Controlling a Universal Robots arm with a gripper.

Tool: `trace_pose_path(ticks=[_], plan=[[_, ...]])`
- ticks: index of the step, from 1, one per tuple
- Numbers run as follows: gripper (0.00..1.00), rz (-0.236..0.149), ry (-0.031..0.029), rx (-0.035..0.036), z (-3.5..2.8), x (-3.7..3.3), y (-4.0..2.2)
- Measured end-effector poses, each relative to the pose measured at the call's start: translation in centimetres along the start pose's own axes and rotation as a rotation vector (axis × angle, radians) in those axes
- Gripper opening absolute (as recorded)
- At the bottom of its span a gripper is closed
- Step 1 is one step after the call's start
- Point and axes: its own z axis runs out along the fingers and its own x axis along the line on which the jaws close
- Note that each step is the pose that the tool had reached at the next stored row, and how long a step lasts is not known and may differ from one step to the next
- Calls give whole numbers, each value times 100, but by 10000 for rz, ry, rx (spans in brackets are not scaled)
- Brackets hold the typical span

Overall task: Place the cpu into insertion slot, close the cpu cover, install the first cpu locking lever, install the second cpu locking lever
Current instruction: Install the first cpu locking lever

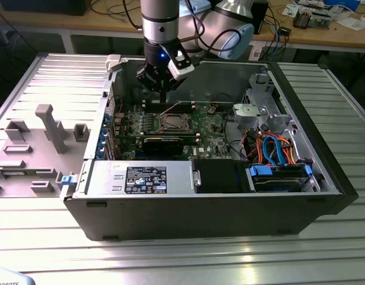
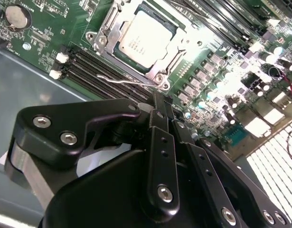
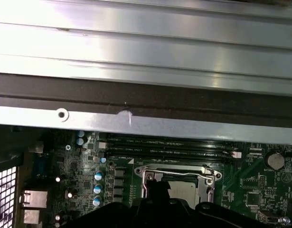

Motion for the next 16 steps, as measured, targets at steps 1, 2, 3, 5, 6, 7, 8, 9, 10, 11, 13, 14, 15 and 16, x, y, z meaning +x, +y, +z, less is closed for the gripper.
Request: trace_pose_path(ticks=[1,2,3,5,6,7,8,9,10,11,13,14,15,16], plan=[[11,-2,-2,0,17,-3,-1],[11,-2,-4,-10,30,-6,-1],[11,3,-5,-33,47,-13,-2],[11,7,-5,-43,59,-25,-3],[11,14,-6,-44,62,-39,-1],[11,27,-6,-43,65,-47,1],[11,75,-7,-41,70,-61,5],[11,121,-6,-39,74,-72,7],[11,214,-8,-36,80,-90,9],[11,303,-11,-32,85,-105,12],[11,319,-10,-30,96,-112,36],[11,319,-10,-31,102,-113,42],[11,319,-11,-32,109,-115,46],[11,317,-11,-32,118,-118,49]])
